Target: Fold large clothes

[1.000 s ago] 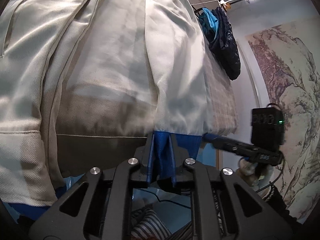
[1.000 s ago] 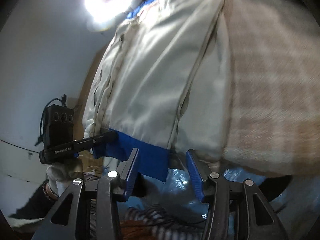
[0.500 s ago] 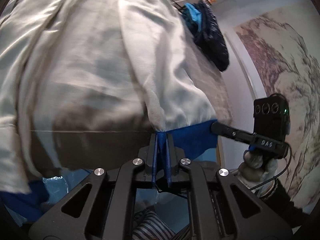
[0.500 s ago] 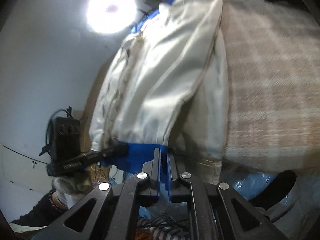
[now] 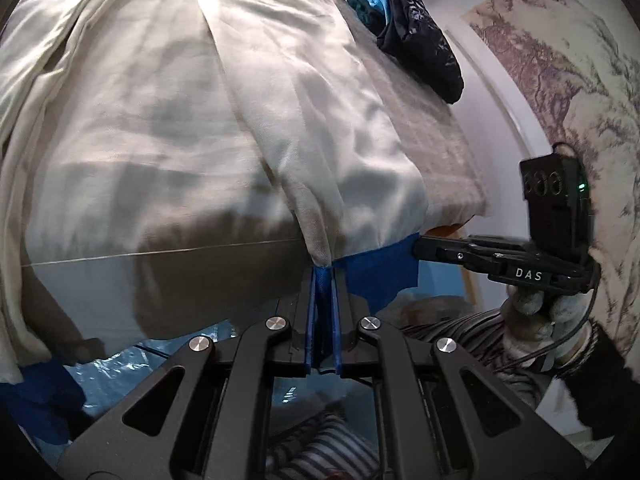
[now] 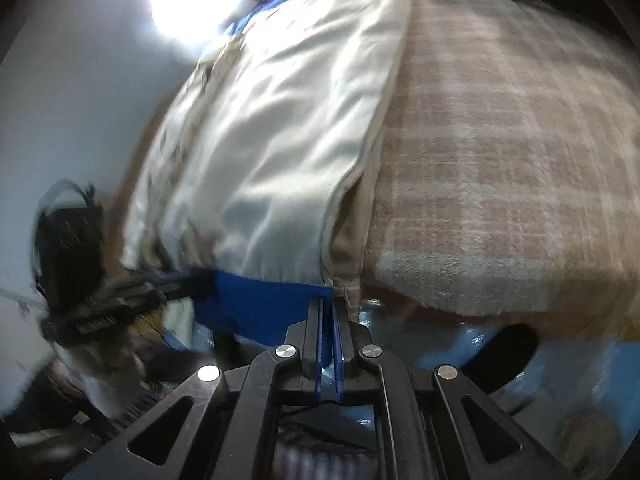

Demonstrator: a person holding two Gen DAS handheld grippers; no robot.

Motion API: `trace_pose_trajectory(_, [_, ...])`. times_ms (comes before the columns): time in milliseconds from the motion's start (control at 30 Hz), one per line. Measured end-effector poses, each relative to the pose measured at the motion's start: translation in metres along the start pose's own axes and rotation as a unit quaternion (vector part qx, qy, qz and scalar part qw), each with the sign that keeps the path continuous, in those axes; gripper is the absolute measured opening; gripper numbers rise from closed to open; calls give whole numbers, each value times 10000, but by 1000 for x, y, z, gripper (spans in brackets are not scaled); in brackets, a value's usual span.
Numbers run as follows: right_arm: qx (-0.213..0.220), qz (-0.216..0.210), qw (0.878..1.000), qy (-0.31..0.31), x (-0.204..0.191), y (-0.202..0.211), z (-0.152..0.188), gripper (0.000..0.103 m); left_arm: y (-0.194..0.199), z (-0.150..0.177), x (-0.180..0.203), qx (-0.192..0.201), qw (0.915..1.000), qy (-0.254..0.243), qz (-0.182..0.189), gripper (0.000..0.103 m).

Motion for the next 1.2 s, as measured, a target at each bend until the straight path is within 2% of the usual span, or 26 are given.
trace_pose_trajectory(67, [9,267,9995,153,-2,1,1,6,-2,4,3,29,9998,-89,-185,5])
trace_pose_trajectory(133, [118,213,9995,198,-1,8,2,9,1,9,0,59,9993,-102,-345,5])
trace_pose_trajectory(200, [359,16,9992,179,3,22,5,36,7,16,-2,136,9989,-113,-429,5])
trace_pose_trajectory(267, [750,-104,9970,143,10,38,9,46,18,22,-5,318,9984,-63,-464,5])
trace_pose_trajectory(300, [819,-167,9964,129,14,41,9,52,22,24,-6,395,9982,-42,-453,5])
trace_pose_trajectory(400, [810,-462,9956,-55,29,40,13,61,36,28,-4,746,9965,-40,-377,5])
trace_pose_trajectory(533, [522,-890,9940,-358,42,20,13,61,37,21,14,909,9937,-378,-540,5])
trace_pose_trajectory(567, [453,-1037,9928,-405,43,16,12,61,34,20,20,892,9928,-502,-616,9])
trace_pose_trajectory(600, [382,-1142,9919,-410,42,12,10,61,30,19,29,845,9907,-743,-766,14])
trace_pose_trajectory(667, [317,-1175,9920,-348,41,9,8,63,24,19,44,873,9838,-1157,-1055,38])
trace_pose_trajectory(700, [301,-1147,9925,-308,40,6,7,63,21,20,52,918,9781,-1419,-1213,40])
trace_pose_trajectory(767, [267,-1119,9930,-249,38,1,5,63,16,23,61,906,9719,-1683,-1374,40])
trace_pose_trajectory(833, [206,-1187,9924,-254,36,-8,3,62,10,25,66,828,9687,-1853,-1426,40])
trace_pose_trajectory(867, [147,-1249,9917,-272,38,-14,3,57,6,25,67,778,9672,-1910,-1482,44])
trace_pose_trajectory(900, [78,-1342,9905,-285,38,-18,2,41,3,26,69,742,9659,-1960,-1518,47])
trace_pose_trajectory(933, [10,-1523,9879,-299,37,-22,2,32,0,27,71,706,9631,-2048,-1595,56])
trace_pose_trajectory(967, [-52,-1745,9841,-337,35,-23,3,29,-2,28,73,703,9607,-2107,-1667,65])
trace_pose_trajectory(1000, [-30,-1786,9833,-342,34,-22,5,22,-2,29,74,707,9588,-2154,-1713,69])
trace_pose_trajectory(1033, [-2,-1831,9826,-305,33,-17,7,20,-3,31,78,719,9573,-2220,-1705,71])
trace_pose_trajectory(1100, [150,-2211,9748,-247,29,-5,10,16,-4,32,85,767,9529,-2389,-1703,71])
trace_pose_trajectory(1133, [256,-2421,9697,-220,27,3,11,15,-6,32,89,797,9486,-2488,-1783,71])
trace_pose_trajectory(1200, [379,-2577,9653,-164,21,11,10,14,-11,30,96,813,9427,-2631,-1885,71])
Point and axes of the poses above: each gripper's, at about its wrist camera, not at the fingertips, and y roughly against the way its jaws point, x to its right, z to its underside, the point moved 4 cm from there along -y, roughly the way its jaws point, and after that the axes turned 14 degrees about -x, right-handed, at the moved point
